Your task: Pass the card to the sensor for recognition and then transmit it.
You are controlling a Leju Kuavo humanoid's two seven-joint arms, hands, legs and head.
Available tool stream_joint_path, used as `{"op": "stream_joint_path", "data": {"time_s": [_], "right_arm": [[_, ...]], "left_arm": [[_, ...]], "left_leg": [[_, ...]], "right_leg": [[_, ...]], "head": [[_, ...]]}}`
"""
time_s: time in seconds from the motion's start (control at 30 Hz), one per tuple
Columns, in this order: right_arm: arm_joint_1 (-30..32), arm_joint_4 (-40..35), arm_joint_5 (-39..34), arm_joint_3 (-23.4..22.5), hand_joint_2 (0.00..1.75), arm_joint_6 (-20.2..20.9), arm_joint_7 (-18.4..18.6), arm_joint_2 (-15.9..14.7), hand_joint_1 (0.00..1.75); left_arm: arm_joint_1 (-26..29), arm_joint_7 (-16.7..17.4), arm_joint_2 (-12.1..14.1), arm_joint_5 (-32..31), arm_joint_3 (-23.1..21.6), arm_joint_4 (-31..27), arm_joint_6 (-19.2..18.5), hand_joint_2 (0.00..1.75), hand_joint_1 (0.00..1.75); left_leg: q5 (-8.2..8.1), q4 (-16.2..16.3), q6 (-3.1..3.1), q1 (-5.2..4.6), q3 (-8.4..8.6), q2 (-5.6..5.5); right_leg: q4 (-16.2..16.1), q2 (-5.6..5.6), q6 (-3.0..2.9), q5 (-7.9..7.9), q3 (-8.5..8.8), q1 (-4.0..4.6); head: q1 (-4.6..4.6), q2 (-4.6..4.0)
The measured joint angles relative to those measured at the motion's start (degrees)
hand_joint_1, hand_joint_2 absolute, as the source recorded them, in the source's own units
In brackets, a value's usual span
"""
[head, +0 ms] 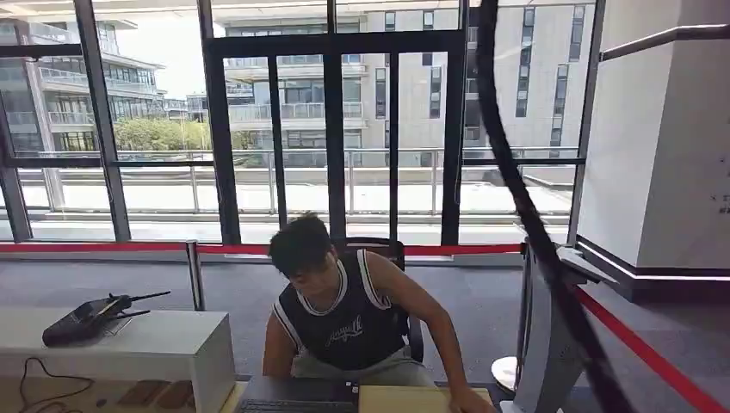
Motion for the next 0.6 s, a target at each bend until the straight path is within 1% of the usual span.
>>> {"op": "stream_joint_path", "data": {"time_s": [0.13, 0.27, 0.4, 0.53, 0.6], "right_arm": [[5.64, -5.71, 0.52, -0.77, 1.75, 0.39, 1.64, -2.73, 0.0], [11.41, -10.26, 1.03, -2.47, 1.75, -0.21, 1.88, -4.35, 0.0], [15.59, -13.11, 1.6, -3.89, 1.75, -0.79, 1.86, -5.09, 0.0], [17.21, -14.29, 3.5, -4.94, 1.75, -1.01, 1.92, -5.35, 0.0], [17.93, -14.44, 6.2, -5.27, 1.75, -0.98, 2.4, -5.31, 0.0]], "left_arm": [[0.08, -0.17, 0.11, 0.55, 0.0, 0.0, 0.13, 0.0, 0.0], [0.08, -0.09, 0.28, 0.63, 0.0, 0.0, 0.15, 0.0, 0.0], [0.08, -0.39, 0.39, 0.55, 0.0, 0.0, 0.13, 0.0, 0.0], [0.03, -0.83, 0.37, 0.2, -0.02, 0.0, 0.04, 0.0, 0.0], [0.01, -0.81, 0.37, -0.04, -0.02, 0.0, -0.02, 0.0, 0.0]], "left_leg": [[-0.01, 0.0, 0.01, 0.0, 0.0, -0.02], [-0.05, 0.0, 0.0, 0.0, 0.0, -0.01], [-0.06, -0.01, -0.01, 0.0, -0.01, 0.0], [-0.05, -0.01, -0.01, 0.0, -0.01, 0.0], [-0.05, -0.01, -0.01, 0.0, -0.01, 0.0]], "right_leg": [[-0.02, -0.01, 0.0, -0.01, 0.03, 0.0], [-0.02, 0.0, -0.01, -0.04, 0.03, 0.0], [-0.01, 0.0, -0.01, -0.04, 0.0, 0.0], [-0.01, 0.0, -0.01, -0.04, 0.02, 0.01], [-0.01, 0.0, -0.01, -0.04, 0.03, 0.0]], "head": [[0.0, 0.0], [-0.02, 0.0], [-0.04, 0.0], [-0.02, 0.0], [-0.02, 0.0]]}}
